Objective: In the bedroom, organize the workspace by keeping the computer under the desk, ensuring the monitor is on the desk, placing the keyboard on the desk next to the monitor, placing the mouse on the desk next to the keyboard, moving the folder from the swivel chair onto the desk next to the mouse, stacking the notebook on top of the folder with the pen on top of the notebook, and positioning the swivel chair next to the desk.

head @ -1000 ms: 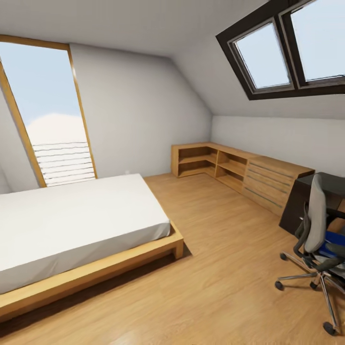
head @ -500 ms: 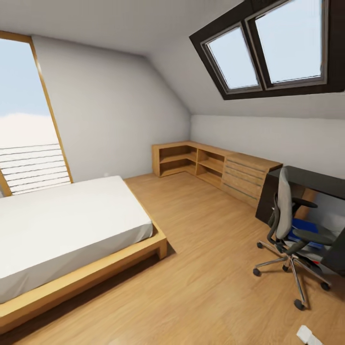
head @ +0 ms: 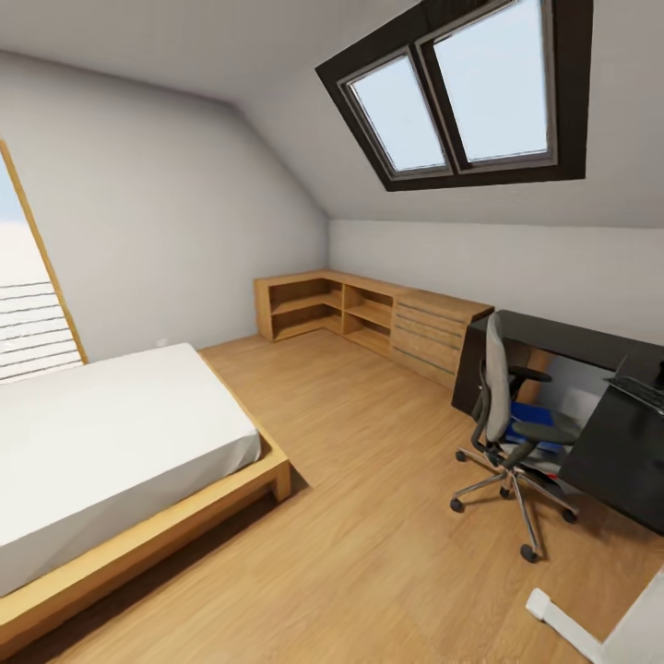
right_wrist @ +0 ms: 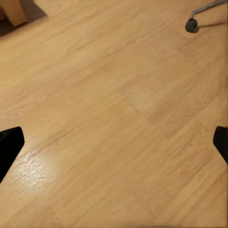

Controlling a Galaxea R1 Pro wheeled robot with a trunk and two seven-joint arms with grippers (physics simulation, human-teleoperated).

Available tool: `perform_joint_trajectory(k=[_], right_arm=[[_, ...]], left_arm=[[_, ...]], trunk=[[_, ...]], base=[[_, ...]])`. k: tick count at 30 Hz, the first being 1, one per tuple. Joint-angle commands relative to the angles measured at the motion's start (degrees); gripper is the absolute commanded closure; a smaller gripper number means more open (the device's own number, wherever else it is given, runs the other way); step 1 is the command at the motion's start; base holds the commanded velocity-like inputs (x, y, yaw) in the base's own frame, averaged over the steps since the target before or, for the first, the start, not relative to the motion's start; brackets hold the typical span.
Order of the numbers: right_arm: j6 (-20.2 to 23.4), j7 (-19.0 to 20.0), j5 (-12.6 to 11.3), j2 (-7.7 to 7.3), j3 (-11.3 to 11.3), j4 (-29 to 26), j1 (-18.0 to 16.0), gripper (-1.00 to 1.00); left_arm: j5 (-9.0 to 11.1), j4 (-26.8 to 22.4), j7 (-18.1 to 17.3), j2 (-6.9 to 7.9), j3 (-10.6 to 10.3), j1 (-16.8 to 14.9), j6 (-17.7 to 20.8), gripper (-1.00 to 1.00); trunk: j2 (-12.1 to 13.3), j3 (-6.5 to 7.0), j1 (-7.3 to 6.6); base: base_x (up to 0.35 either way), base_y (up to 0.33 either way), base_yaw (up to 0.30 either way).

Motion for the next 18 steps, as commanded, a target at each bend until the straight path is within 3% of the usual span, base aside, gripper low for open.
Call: perform_joint_trajectory(k=[1, 18], right_arm=[[-0.2, 0.0, 0.0, 0.03, 0.0, 0.1, 0.0, -1.0], [-0.1, -0.2, 0.0, 0.07, 0.0, 0.1, 0.0, -1.0]], left_arm=[[0.2, -0.1, 0.0, -0.02, 0.0, 0.0, -0.2, -1.0], [0.2, 0.0, 0.0, -0.02, 0.0, 0.0, -0.1, -1.0]], trunk=[[0.0, -0.06, 0.0], [0.0, -0.13, 0.0]], base=[[0.0, 0.0, -0.281], [0.0, 0.0, -0.282]])
